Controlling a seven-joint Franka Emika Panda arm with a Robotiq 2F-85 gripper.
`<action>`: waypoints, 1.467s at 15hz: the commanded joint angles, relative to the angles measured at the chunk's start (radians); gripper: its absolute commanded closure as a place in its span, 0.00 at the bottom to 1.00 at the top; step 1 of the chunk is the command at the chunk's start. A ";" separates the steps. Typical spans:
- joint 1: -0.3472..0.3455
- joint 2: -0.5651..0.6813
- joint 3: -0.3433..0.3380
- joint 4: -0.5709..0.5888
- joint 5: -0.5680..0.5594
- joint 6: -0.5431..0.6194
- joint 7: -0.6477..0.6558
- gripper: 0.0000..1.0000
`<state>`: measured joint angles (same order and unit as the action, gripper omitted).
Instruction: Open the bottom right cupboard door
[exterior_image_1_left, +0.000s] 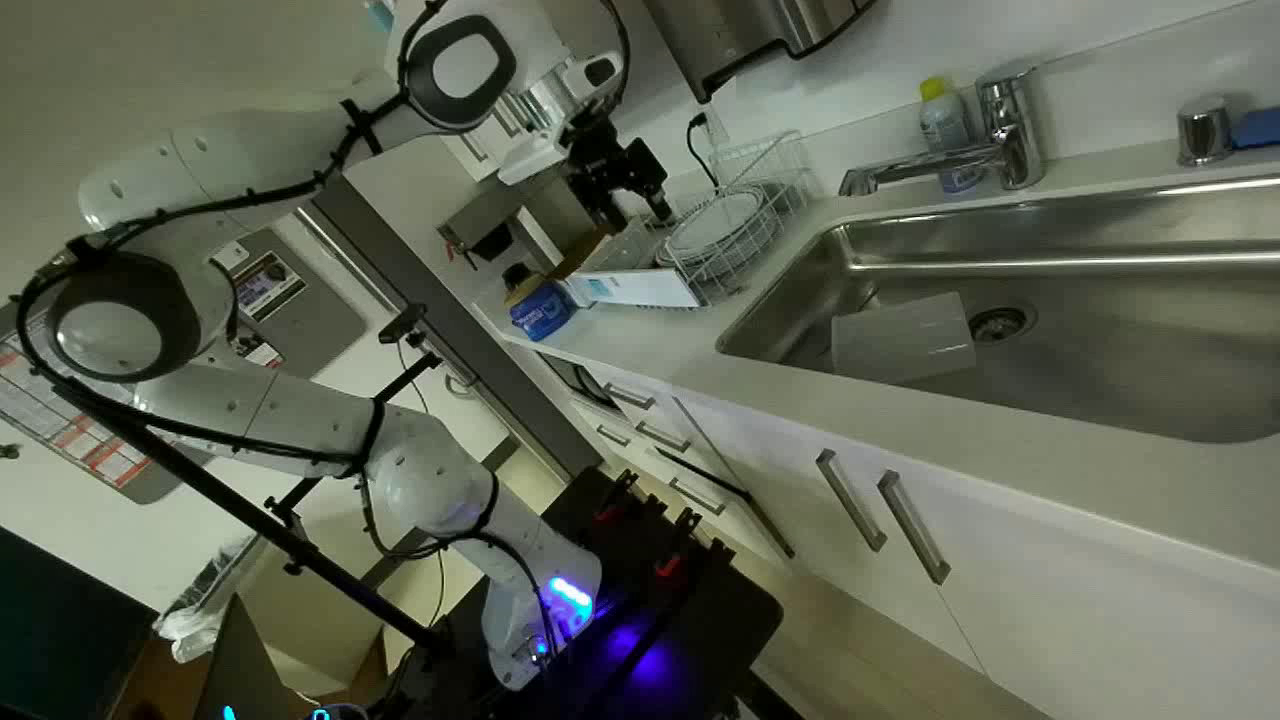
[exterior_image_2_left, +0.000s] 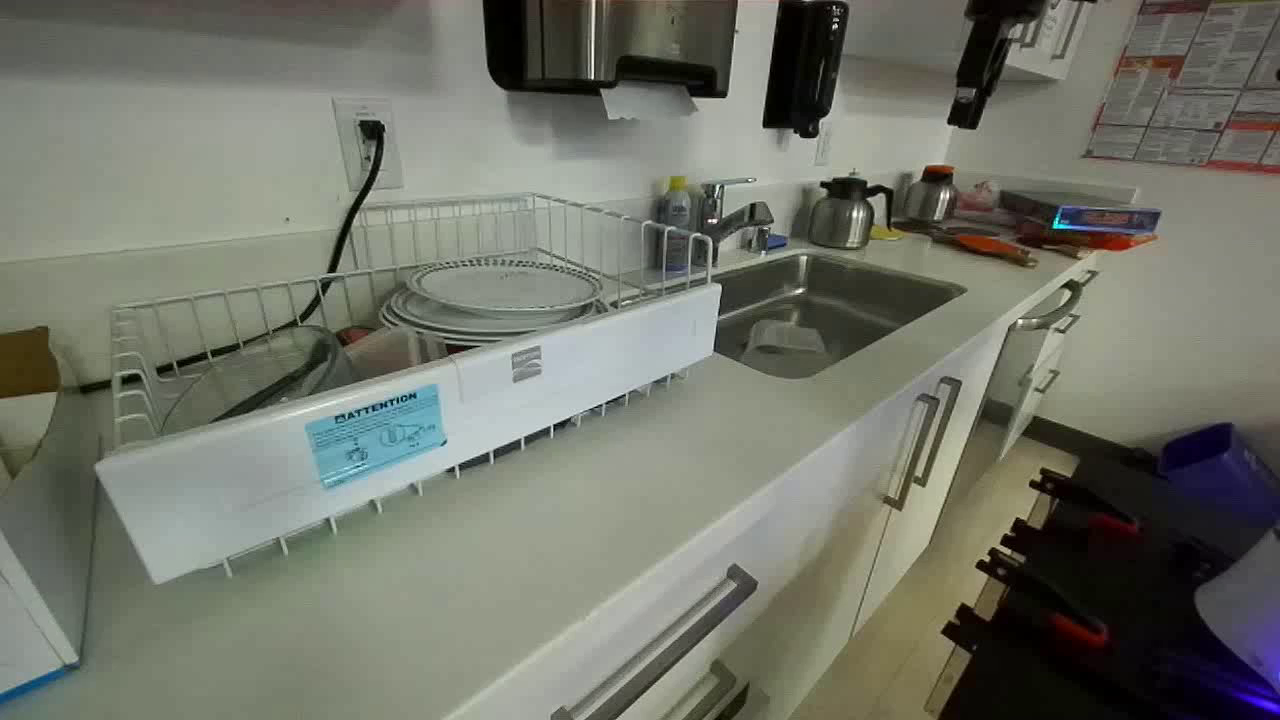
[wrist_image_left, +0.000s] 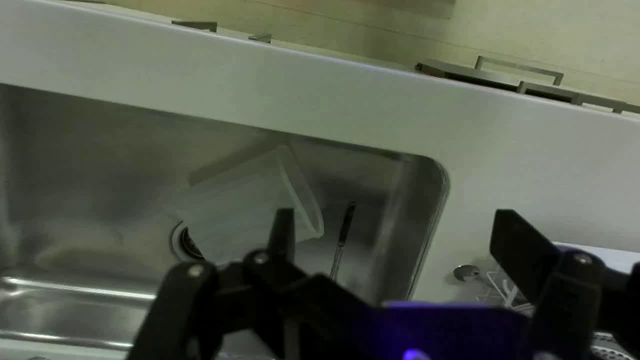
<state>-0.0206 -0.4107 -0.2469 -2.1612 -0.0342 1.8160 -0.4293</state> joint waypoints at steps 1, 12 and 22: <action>-0.018 0.003 0.015 0.002 0.007 -0.002 -0.006 0.00; -0.018 0.003 0.015 0.002 0.007 -0.002 -0.006 0.00; -0.097 -0.024 -0.049 -0.049 -0.021 0.039 -0.017 0.00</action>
<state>-0.0611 -0.4146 -0.2618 -2.1730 -0.0404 1.8240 -0.4443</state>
